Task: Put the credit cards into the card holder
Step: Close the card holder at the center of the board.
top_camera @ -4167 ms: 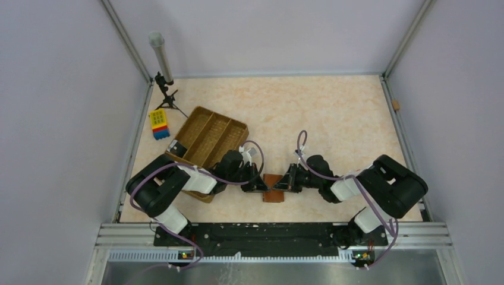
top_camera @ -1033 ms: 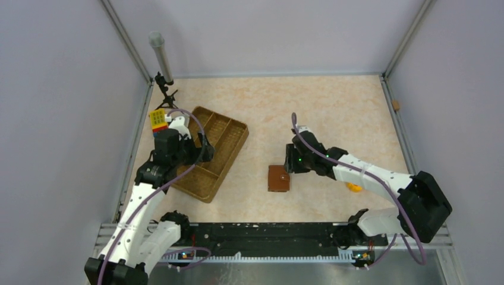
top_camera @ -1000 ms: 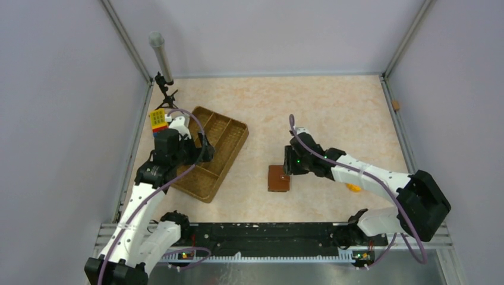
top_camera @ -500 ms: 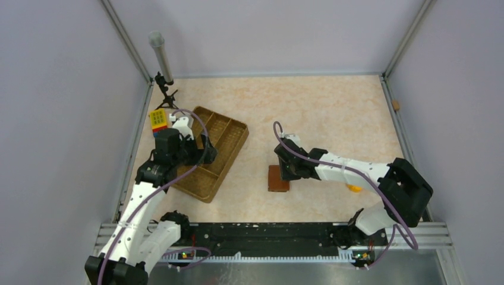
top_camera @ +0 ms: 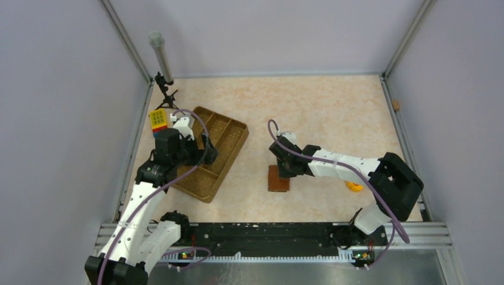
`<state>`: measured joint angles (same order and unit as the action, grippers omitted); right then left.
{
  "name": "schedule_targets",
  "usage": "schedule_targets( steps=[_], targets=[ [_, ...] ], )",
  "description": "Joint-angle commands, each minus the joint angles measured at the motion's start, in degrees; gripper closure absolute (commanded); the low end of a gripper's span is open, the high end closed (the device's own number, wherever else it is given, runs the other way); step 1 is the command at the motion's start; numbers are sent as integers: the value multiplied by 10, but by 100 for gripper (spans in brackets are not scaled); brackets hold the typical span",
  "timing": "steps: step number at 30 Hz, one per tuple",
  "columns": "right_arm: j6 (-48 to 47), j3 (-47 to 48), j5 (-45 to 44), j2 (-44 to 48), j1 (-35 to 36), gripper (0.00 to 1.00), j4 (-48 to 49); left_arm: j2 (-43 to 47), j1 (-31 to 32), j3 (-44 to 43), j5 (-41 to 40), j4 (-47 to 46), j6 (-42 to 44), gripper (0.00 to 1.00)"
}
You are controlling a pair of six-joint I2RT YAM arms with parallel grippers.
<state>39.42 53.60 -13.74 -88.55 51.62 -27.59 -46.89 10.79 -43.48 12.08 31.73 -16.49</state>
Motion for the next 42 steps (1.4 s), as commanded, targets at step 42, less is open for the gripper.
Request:
schedule_targets(
  steps=[42],
  targets=[
    [-12, 78, -139, -67, 78, 79, -86, -9, 42, -2, 9, -15, -12, 1]
  ],
)
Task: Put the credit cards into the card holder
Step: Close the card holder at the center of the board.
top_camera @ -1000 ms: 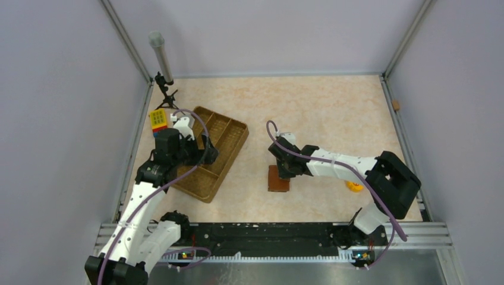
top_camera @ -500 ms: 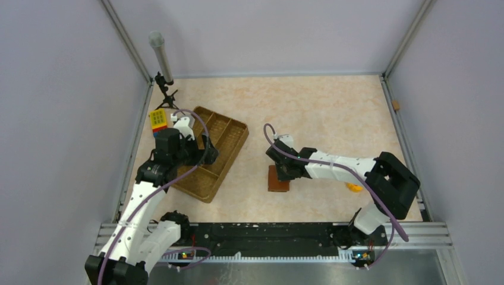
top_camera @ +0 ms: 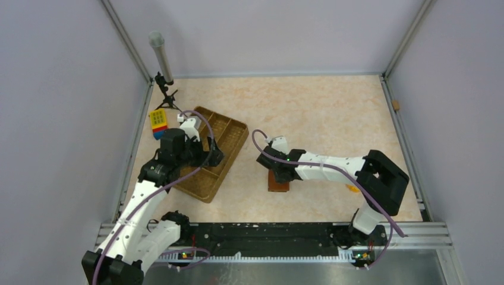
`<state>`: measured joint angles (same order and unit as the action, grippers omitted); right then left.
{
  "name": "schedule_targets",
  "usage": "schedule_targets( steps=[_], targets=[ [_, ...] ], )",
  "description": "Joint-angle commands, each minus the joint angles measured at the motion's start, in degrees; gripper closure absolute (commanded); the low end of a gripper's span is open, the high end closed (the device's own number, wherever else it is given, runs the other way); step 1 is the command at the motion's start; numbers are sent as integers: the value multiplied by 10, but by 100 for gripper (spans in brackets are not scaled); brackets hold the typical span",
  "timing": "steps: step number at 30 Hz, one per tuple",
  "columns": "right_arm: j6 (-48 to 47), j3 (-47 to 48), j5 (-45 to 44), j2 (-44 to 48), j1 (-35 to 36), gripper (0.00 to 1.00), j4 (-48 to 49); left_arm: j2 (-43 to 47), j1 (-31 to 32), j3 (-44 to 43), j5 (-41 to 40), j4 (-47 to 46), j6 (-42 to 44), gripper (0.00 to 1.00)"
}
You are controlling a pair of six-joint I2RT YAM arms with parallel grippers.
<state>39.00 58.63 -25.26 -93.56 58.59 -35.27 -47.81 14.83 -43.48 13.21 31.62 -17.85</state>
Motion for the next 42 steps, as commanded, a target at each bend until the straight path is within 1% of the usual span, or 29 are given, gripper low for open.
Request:
schedule_targets(
  steps=[1, 10, 15, 20, 22, 24, 26, 29, 31, 33, 39, 40, 42],
  targets=[
    [-8, 29, -24, -21, 8, 78, -9, 0, 1, -3, -5, -12, 4, 1],
    [-10, 26, -12, -39, 9, 76, 8, -1, 2, -4, -7, -8, 11, 1],
    [-18, 28, -7, -48, 9, 72, 20, -4, 3, -2, 3, -8, 6, 1],
    [-27, 32, -8, -52, 9, 71, 29, -8, 6, -3, 7, -9, 6, 1],
    [-30, 30, -7, -53, 9, 75, 35, -9, 6, -2, 8, -9, 6, 1],
    [-29, 29, -8, -54, 9, 83, 36, -8, 8, -2, 8, -9, 5, 1],
    [-26, 29, -9, -55, 9, 87, 34, -6, 14, -1, 7, -10, -3, 1],
    [-20, 26, -10, -47, 8, 96, 33, -3, 40, 17, 14, -42, -36, 1],
    [-16, 17, -8, -36, 8, 100, 39, -10, 64, 24, 14, -57, -66, 1],
    [-14, 7, -3, -24, 5, 100, 49, -15, 100, 41, -5, -93, -98, 1],
    [-7, -17, -7, 39, 3, 100, 59, -61, 197, 104, -29, -260, -231, 2],
    [-5, -19, -11, 54, 3, 92, 59, -67, 214, 115, -40, -288, -252, 1],
    [-4, -26, -17, 70, 2, 64, 63, -84, 245, 138, -73, -349, -286, 1]
  ],
)
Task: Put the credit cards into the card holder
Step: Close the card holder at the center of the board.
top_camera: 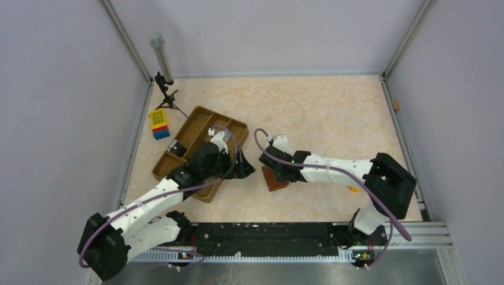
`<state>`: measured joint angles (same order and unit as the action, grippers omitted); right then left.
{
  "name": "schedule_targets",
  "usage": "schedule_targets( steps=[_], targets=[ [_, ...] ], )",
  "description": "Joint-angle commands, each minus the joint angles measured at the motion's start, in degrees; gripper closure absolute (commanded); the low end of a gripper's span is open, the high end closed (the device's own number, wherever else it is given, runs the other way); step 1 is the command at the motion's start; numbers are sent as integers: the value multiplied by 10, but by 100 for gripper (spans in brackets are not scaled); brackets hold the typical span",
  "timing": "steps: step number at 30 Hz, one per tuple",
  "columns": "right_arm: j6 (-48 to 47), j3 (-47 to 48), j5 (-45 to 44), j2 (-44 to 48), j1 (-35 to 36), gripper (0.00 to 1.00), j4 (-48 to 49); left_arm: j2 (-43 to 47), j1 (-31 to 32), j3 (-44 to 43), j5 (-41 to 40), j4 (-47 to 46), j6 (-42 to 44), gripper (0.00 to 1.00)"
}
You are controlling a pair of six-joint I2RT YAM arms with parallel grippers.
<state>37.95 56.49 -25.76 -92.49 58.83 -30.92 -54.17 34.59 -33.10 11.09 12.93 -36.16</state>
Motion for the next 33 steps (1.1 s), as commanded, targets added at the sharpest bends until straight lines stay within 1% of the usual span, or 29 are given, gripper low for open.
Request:
schedule_targets(
  steps=[1, 2, 3, 4, 6, 7, 9, 11, 12, 14, 15, 17, 19, 21, 23, 25, 27, 30, 33],
  targets=[
    [8, -8, -14, 66, 0, 52, 24, -31, 62, 43, -60, -185, -117, 2],
    [12, -13, -14, 71, -3, 42, 30, -44, 67, 48, -65, -204, -123, 1],
    [16, -21, -14, 78, -7, 34, 38, -57, 74, 51, -70, -215, -129, 2],
    [17, -30, -10, 85, -13, 28, 48, -68, 78, 54, -78, -227, -135, 2],
    [18, -48, 9, 100, -28, 21, 65, -88, 84, 66, -89, -253, -145, 1],
    [17, -61, 24, 110, -37, 18, 81, -99, 86, 71, -91, -271, -151, 1],
    [0, -94, 56, 140, -55, 16, 137, -119, 91, 81, -96, -298, -165, 1],
    [-24, -143, 62, 176, -59, 16, 198, -139, 102, 88, -105, -321, -177, 1],
    [-35, -162, 62, 193, -61, 16, 224, -153, 107, 90, -125, -330, -183, 1],
    [-50, -190, 62, 225, -65, 16, 258, -177, 115, 92, -137, -345, -195, 1],
    [-50, -194, 61, 237, -68, 19, 260, -190, 118, 92, -140, -353, -201, 1],
    [-41, -176, 39, 239, -73, 27, 219, -211, 122, 92, -142, -367, -213, 1],
    [-48, -135, 36, 201, -75, 34, 163, -231, 122, 91, -143, -381, -221, 3],
    [-47, -97, 44, 161, -74, 49, 118, -249, 123, 87, -144, -388, -222, 6],
    [-45, -75, 48, 133, -64, 54, 99, -265, 123, 78, -145, -387, -219, 11],
    [-39, -65, 40, 114, -46, 54, 93, -280, 123, 73, -149, -386, -215, 17],
    [-33, -57, 42, 98, -38, 54, 96, -294, 123, 69, -151, -389, -214, 19],
    [-29, -44, 46, 73, -32, 55, 92, -315, 123, 65, -149, -400, -213, 28],
    [-29, -27, 44, 52, -26, 57, 81, -328, 123, 64, -149, -402, -212, 35]
  ],
)
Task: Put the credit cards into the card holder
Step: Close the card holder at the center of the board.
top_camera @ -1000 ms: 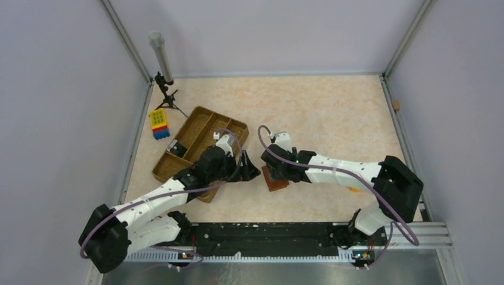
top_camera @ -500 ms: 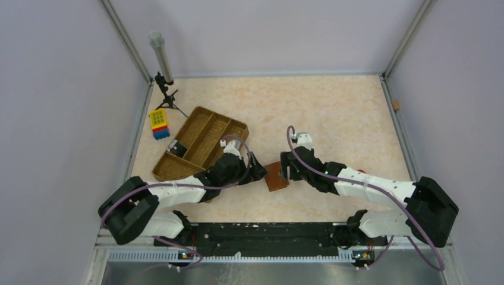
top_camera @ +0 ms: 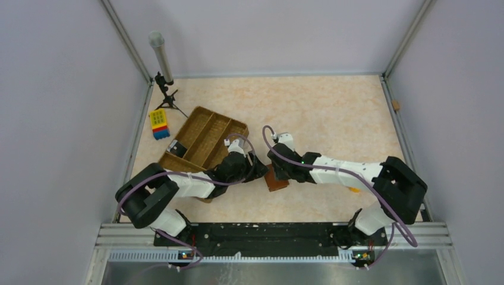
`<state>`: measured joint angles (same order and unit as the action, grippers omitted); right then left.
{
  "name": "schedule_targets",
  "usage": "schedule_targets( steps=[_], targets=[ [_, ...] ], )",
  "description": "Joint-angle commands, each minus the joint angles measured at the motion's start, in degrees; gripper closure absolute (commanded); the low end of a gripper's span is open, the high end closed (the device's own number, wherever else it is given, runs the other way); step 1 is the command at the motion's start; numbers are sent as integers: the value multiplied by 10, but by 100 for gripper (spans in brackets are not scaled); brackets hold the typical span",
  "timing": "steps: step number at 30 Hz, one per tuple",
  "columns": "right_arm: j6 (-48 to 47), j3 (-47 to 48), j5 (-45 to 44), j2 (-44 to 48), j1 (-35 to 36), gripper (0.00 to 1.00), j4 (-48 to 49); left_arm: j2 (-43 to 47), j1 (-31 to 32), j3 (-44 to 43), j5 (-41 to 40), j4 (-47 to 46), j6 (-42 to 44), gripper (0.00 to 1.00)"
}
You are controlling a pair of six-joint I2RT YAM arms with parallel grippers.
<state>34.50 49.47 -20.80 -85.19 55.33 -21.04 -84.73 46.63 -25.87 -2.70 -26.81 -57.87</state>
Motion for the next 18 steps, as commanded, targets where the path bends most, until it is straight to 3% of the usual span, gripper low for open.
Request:
schedule_targets(
  steps=[1, 15, 18],
  targets=[
    [6, 46, -5, -26, 12, 57, -19, -25, 2, -9, -12, -6, 5, 37],
    [-1, 73, -36, -97, 25, 64, -27, -54, 2, -10, 5, -26, 1, 40],
    [3, 79, -60, -111, 29, 69, -39, -60, 2, -8, 6, -27, 0, 41]
  ],
)
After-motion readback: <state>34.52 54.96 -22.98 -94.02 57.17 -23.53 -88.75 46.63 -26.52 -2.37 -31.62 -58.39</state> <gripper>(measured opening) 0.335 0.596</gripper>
